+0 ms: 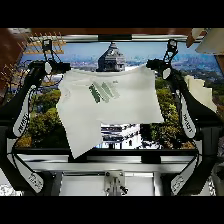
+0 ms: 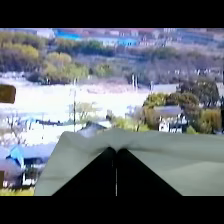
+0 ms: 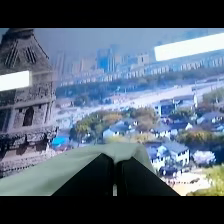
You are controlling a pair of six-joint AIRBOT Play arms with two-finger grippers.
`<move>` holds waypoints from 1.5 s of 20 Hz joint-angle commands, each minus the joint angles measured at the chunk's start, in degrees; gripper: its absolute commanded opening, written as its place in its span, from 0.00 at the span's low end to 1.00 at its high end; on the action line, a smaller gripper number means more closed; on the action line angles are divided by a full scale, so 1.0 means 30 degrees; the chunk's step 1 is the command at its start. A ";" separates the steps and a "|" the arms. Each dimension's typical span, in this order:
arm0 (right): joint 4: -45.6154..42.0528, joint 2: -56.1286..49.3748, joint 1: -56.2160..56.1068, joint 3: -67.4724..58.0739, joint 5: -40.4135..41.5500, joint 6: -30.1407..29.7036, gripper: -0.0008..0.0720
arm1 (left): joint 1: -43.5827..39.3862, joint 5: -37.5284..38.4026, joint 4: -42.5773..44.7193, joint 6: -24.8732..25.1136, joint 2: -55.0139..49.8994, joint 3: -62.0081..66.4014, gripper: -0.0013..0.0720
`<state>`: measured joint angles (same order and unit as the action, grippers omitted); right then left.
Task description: Fold the shirts.
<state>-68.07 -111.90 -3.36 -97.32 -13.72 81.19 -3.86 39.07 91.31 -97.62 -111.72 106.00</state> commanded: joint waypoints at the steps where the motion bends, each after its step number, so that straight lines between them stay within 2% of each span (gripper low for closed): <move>1: 0.0007 0.0364 0.0415 0.0000 -0.3708 -0.0153 0.12 | 0.0226 0.5581 0.0765 0.2193 0.0597 0.0029 0.06; 2: -0.0007 0.0729 0.0685 0.0000 -0.4947 -0.0160 0.12 | 0.0350 0.7453 0.0874 0.3177 0.0954 0.0029 0.06; 5: -0.0131 0.1377 0.1617 0.0000 -0.8604 0.0058 0.12 | 0.0488 1.2138 0.0845 0.4328 0.1195 -0.0109 0.06; 9: -0.0277 0.0758 0.2288 0.0000 -1.2043 0.1173 0.12 | 0.0386 1.2662 -0.1137 0.4299 0.1180 -0.1523 0.06; 11: -0.0342 0.0401 0.2251 0.0000 -1.2473 0.1341 0.12 | 0.0138 1.2830 -0.1392 0.3803 0.1188 -0.2142 0.06; 19: -0.0474 0.0095 0.2237 0.0000 -1.3617 0.1668 0.12 | -0.0182 1.3945 -0.1377 0.3504 0.1188 -0.2492 0.06; 20: -0.0313 0.0095 0.2237 0.0000 -1.3777 0.1668 0.22 | -0.0189 1.4178 -0.1413 0.3053 0.1188 -0.2492 0.08; 21: -0.0095 0.0146 0.2251 0.0000 -1.3988 0.1647 0.47 | -0.0189 1.4484 -0.1464 0.2710 0.1209 -0.2484 0.36; 22: 0.0022 0.0328 0.2251 -0.0080 -1.4549 0.1355 0.65 | -0.0182 1.4950 -0.1457 0.2448 0.1297 -0.2455 0.89; 23: -0.0160 0.0663 0.2339 -0.0277 -1.5358 0.0860 0.65 | -0.0109 1.5438 -0.1450 0.2499 0.1486 -0.2368 0.96; 25: -0.1647 0.1683 0.2652 -0.0903 -1.7690 0.0619 0.65 | 0.0408 1.6538 -0.1457 0.2499 0.2397 -0.2295 0.72; 27: -0.3118 0.2914 0.3395 -0.1064 -2.0407 0.0408 0.65 | 0.1370 1.8272 -0.2499 0.1953 0.3541 -0.2514 0.75; 28: -0.3082 0.3337 0.4080 -0.1064 -2.2097 0.0175 0.72 | 0.2011 1.8848 -0.3818 0.1953 0.4437 -0.3351 0.75; 29: -0.2732 0.3563 0.4801 -0.0998 -2.3802 -0.0182 0.80 | 0.2579 1.8680 -0.5049 0.1953 0.5595 -0.4874 0.75; 30: -0.2324 0.3781 0.5617 -0.0685 -2.5456 -0.0561 0.80 | 0.3089 1.7821 -0.6084 0.1960 0.7169 -0.7322 0.75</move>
<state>-74.63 -103.35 8.91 -99.79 -75.09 82.13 1.63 91.22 81.49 -91.05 -98.08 93.32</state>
